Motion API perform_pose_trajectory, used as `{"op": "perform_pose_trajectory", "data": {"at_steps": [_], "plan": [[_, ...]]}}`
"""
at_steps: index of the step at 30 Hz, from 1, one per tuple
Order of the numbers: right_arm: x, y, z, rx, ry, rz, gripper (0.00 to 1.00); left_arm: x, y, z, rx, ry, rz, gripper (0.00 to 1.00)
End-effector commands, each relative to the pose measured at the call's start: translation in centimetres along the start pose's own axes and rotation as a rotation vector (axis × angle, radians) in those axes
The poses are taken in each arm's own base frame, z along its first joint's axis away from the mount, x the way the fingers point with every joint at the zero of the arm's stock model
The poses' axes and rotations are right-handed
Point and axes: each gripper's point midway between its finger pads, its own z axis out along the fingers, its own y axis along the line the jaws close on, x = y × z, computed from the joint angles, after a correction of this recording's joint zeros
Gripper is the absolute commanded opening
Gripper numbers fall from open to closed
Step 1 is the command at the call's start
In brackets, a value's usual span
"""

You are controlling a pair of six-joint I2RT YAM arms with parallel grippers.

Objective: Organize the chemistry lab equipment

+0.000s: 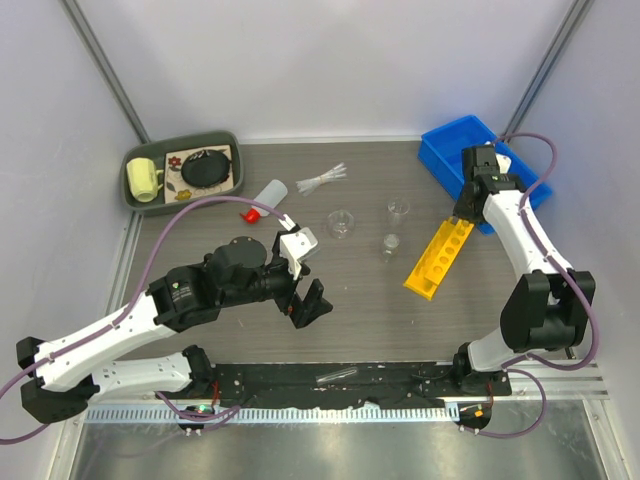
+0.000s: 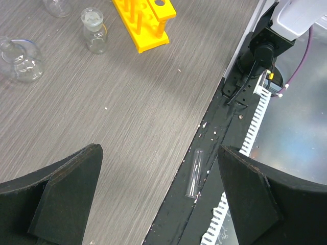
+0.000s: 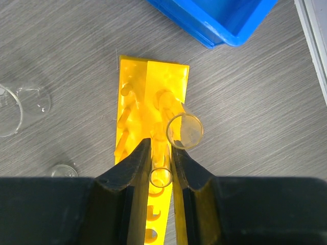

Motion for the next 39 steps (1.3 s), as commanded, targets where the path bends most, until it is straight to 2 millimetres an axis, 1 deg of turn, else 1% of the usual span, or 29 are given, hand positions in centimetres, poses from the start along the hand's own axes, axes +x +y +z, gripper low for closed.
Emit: {"op": "perform_pose_trajectory", "data": {"at_steps": [1,7,10,11,12,13,15,16,19,22,23,24,25,26,27,28,29,30,31,32,33,34,35,36,37,39], "plan": [[0.0,0.2,0.6,-0.009,-0.014,0.034,0.04,-1.1,-0.5,-0.5,0.022,-0.039,-0.013,1.00],[0.6,0.0,1.0,-0.007,-0.004,0.032,0.04,-1.0,-0.4,-0.3,0.018,-0.035,-0.012,1.00],[0.8,0.0,1.1,-0.009,-0.002,0.031,0.08,-0.9,-0.4,-0.2,0.017,-0.029,-0.012,1.00],[0.8,0.0,1.0,-0.012,-0.005,0.033,0.17,-1.0,-0.4,-0.2,0.021,-0.031,-0.014,1.00],[0.8,-0.1,0.9,-0.012,-0.006,0.036,0.23,-0.9,-0.4,-0.1,0.020,-0.028,-0.014,1.00],[0.8,0.0,0.8,-0.016,-0.009,0.035,0.35,-0.8,-0.4,0.0,0.019,-0.022,-0.016,1.00],[0.5,0.1,0.2,-0.033,-0.019,0.040,0.44,-0.7,-0.3,0.2,0.015,-0.017,-0.015,1.00],[0.3,0.0,-0.1,-0.036,-0.026,0.043,0.53,-0.6,-0.2,0.3,0.009,-0.012,-0.015,1.00],[-0.5,-0.3,-1.7,-0.049,-0.060,0.044,0.65,0.0,0.3,1.0,-0.014,0.015,-0.013,1.00],[-1.2,-0.9,-3.7,-0.056,-0.092,0.041,0.69,0.6,0.4,1.9,-0.023,0.050,-0.016,1.00],[-1.5,-1.0,-4.5,-0.064,-0.102,0.042,0.70,1.1,0.2,2.5,-0.024,0.078,-0.013,0.99],[-1.9,-1.2,-5.7,-0.079,-0.132,0.050,0.70,1.4,0.1,2.8,-0.022,0.092,-0.009,0.99],[-2.1,-1.3,-6.5,-0.090,-0.149,0.052,0.72,1.8,0.2,3.2,-0.039,0.110,-0.002,0.99],[-2.2,-1.4,-7.4,-0.101,-0.163,0.054,0.72,2.4,-0.5,3.7,-0.023,0.139,0.014,0.99],[-2.3,-1.2,-8.1,-0.118,-0.176,0.049,0.73,3.5,-0.1,4.7,-0.061,0.185,0.026,0.98],[-2.3,-1.4,-9.5,-0.141,-0.198,0.051,0.73,4.5,-0.4,5.2,-0.077,0.225,0.053,0.98],[-2.2,-1.3,-10.1,-0.154,-0.205,0.049,0.73,5.0,-0.5,5.7,-0.089,0.248,0.066,0.98],[-2.1,-1.1,-10.9,-0.172,-0.218,0.040,0.73,6.6,-0.6,6.9,-0.103,0.308,0.082,0.97],[-2.0,-1.1,-11.9,-0.198,-0.232,0.041,0.73,7.6,-1.1,7.2,-0.106,0.339,0.107,0.97],[-1.9,-0.9,-12.5,-0.217,-0.243,0.037,0.73,8.3,-1.3,7.6,-0.115,0.368,0.123,0.97],[-1.5,-0.3,-13.1,-0.245,-0.247,0.021,0.73,9.9,-1.3,8.5,-0.127,0.428,0.135,0.97],[-1.3,-0.2,-14.0,-0.269,-0.260,0.020,0.74,10.6,-1.5,8.8,-0.124,0.453,0.143,0.97],[-1.1,0.2,-14.4,-0.287,-0.262,0.009,0.74,11.6,-1.5,9.0,-0.134,0.480,0.142,0.96],[-0.8,0.4,-14.7,-0.300,-0.261,0.000,0.73,12.2,-1.6,9.2,-0.141,0.493,0.150,0.96],[-0.2,1.1,-15.3,-0.321,-0.262,-0.030,0.74,13.1,-1.9,9.5,-0.142,0.518,0.164,0.96],[0.2,1.5,-16.0,-0.339,-0.269,-0.040,0.74,13.8,-2.0,9.6,-0.171,0.534,0.160,0.96]]}}
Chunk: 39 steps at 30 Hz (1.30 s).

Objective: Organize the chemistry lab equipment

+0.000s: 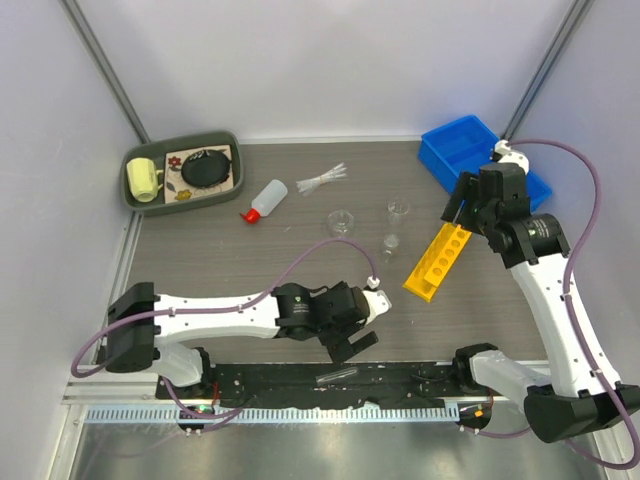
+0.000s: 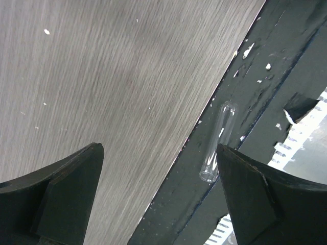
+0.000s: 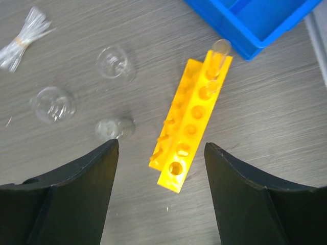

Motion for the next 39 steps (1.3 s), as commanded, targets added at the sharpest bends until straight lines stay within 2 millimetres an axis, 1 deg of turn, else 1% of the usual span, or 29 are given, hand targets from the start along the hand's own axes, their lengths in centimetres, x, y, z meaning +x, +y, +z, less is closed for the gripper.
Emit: {"op": "perform_pose_trajectory", "data": {"at_steps": [1,5,7,10,14,18,24,33,39], "plan": [[0.6,2.0,-1.8,-0.077,0.001,-0.054,0.74,0.4,-0.3,0.2,-0.071,0.021,-0.015,0.96],[1.5,3.0,-2.5,-0.127,0.008,-0.071,0.73,1.7,-1.3,0.5,-0.100,0.058,-0.031,0.96],[2.1,3.2,-2.5,-0.140,0.021,-0.082,0.74,2.6,-2.3,0.5,-0.093,0.069,-0.040,0.96],[2.8,3.3,-2.5,-0.149,0.032,-0.094,0.74,3.5,-3.5,0.4,-0.083,0.076,-0.047,0.96],[3.3,3.3,-3.1,-0.165,0.034,-0.093,0.74,4.5,-5.1,0.6,-0.065,0.083,-0.048,0.95],[3.4,3.2,-3.7,-0.173,0.031,-0.093,0.73,5.6,-5.2,0.9,-0.073,0.098,-0.064,0.94],[3.9,3.1,-3.9,-0.181,0.040,-0.089,0.74,7.0,-5.2,1.5,-0.069,0.110,-0.092,0.91],[4.5,3.4,-3.9,-0.193,0.051,-0.085,0.73,8.4,-5.7,2.7,-0.036,0.129,-0.105,0.82],[5.1,3.5,-3.7,-0.195,0.062,-0.090,0.73,9.0,-6.1,3.2,-0.018,0.136,-0.118,0.78]]}}
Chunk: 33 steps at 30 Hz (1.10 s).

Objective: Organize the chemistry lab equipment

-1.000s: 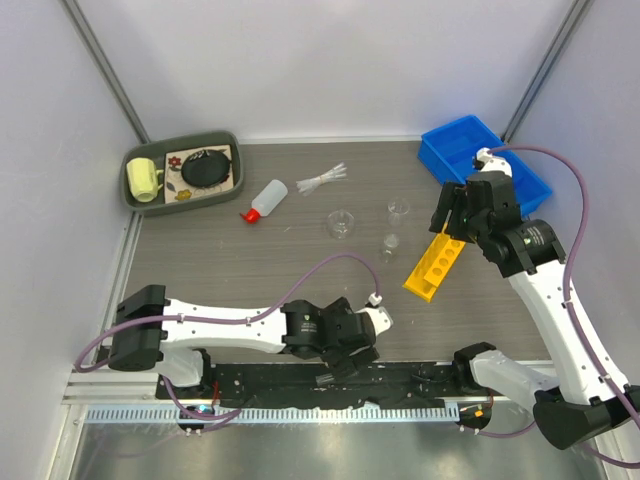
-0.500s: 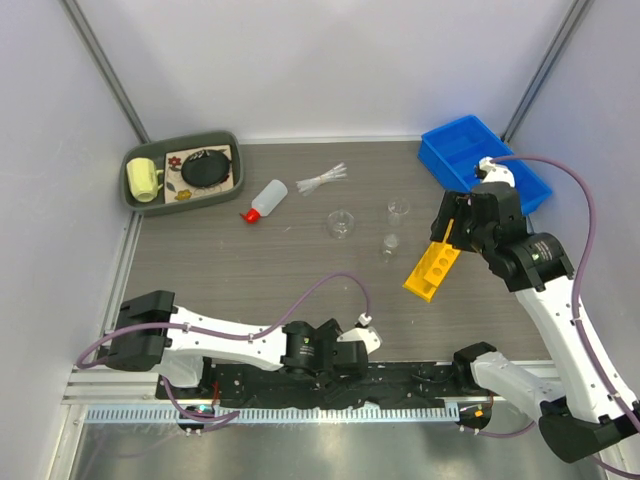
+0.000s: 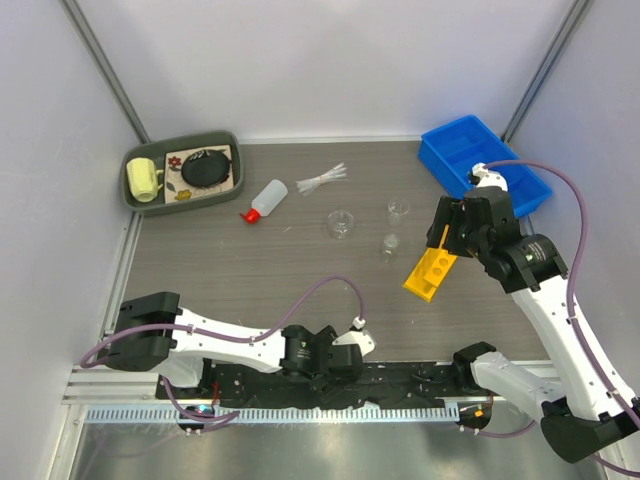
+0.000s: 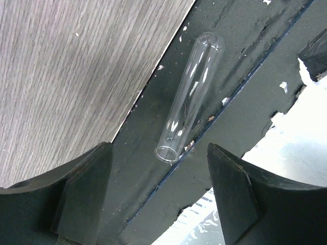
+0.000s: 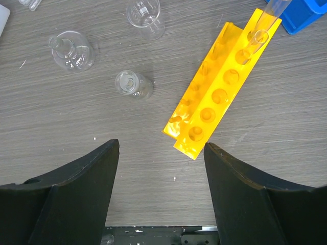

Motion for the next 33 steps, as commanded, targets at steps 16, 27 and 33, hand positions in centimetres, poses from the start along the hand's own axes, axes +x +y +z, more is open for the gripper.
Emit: {"op": "perform_pose_trajectory", "data": {"at_steps": [16,27,33], "plan": [[1.0,0.8,0.0,-0.036,-0.007,0.014,0.71,0.7,-1.4,2.1,0.065,-0.016,-0.040,0.62],[1.2,1.0,0.0,-0.038,-0.005,0.012,0.69,0.5,-1.4,2.3,0.057,-0.011,-0.023,0.26],[1.1,1.3,-0.2,-0.053,0.000,0.005,0.69,-2.8,-0.7,-0.2,0.010,-0.096,0.015,0.21]]}}
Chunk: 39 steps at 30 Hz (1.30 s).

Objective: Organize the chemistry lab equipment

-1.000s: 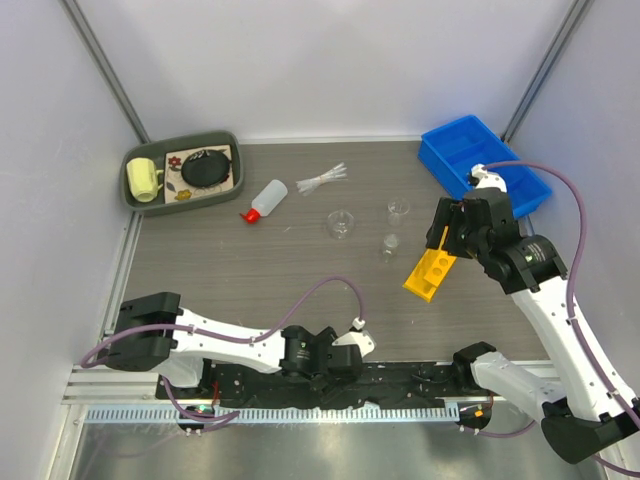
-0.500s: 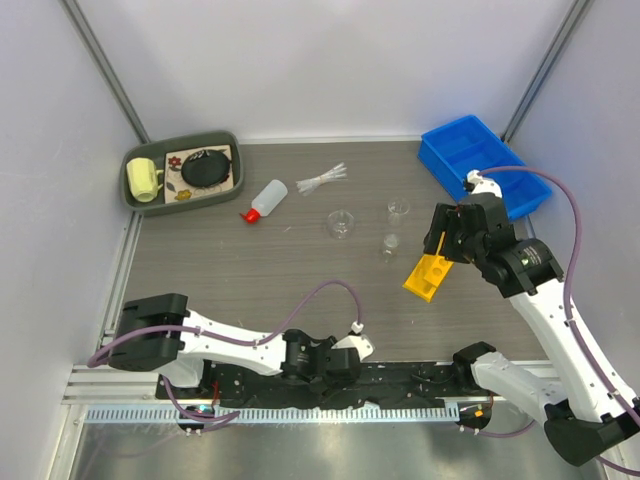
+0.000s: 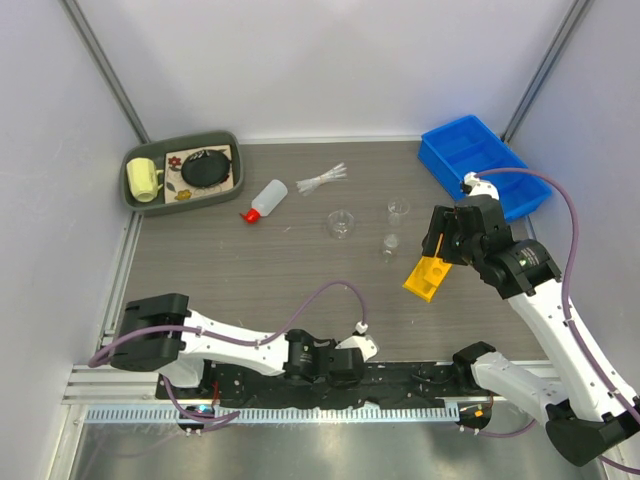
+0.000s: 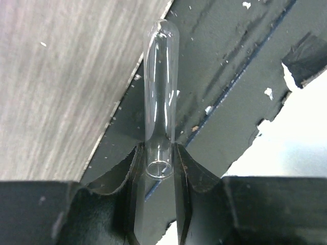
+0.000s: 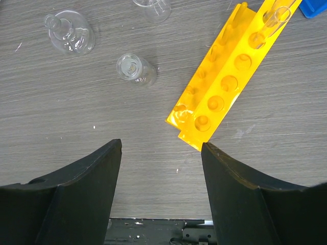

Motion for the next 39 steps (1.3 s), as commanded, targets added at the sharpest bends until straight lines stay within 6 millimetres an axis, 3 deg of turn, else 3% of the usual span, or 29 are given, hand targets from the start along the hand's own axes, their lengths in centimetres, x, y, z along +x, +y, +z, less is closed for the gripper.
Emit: {"op": "perform_pose_trajectory", "data": {"at_steps": [1,9,12,16,21,23,32,39], "plan": [[-1.2,0.9,-0.8,-0.042,-0.043,0.013,0.69,-3.8,0.7,-2.3,-0.059,-0.105,0.048,0.21],[-0.9,3.4,-2.4,-0.196,-0.008,0.005,0.69,-8.9,0.6,-8.3,0.053,-0.303,0.046,0.21],[0.1,4.9,-3.5,-0.304,0.042,-0.007,0.69,-10.0,0.5,-10.5,0.117,-0.375,0.042,0.21],[1.5,6.6,-5.1,-0.435,0.111,-0.029,0.69,-11.2,0.2,-13.5,0.191,-0.488,0.044,0.21],[3.9,10.1,-9.1,-0.724,0.224,-0.008,0.69,-11.7,-0.9,-16.2,0.310,-0.603,0.063,0.21],[4.8,10.7,-9.5,-0.787,0.257,0.018,0.69,-11.8,-1.2,-17.2,0.344,-0.640,0.072,0.21],[6.6,11.7,-12.7,-0.951,0.315,0.118,0.65,-11.9,-3.4,-17.6,0.473,-0.703,0.146,0.18],[8.1,11.1,-13.1,-0.956,0.359,0.117,0.64,-13.1,-3.8,-16.8,0.468,-0.736,0.196,0.17]]}}
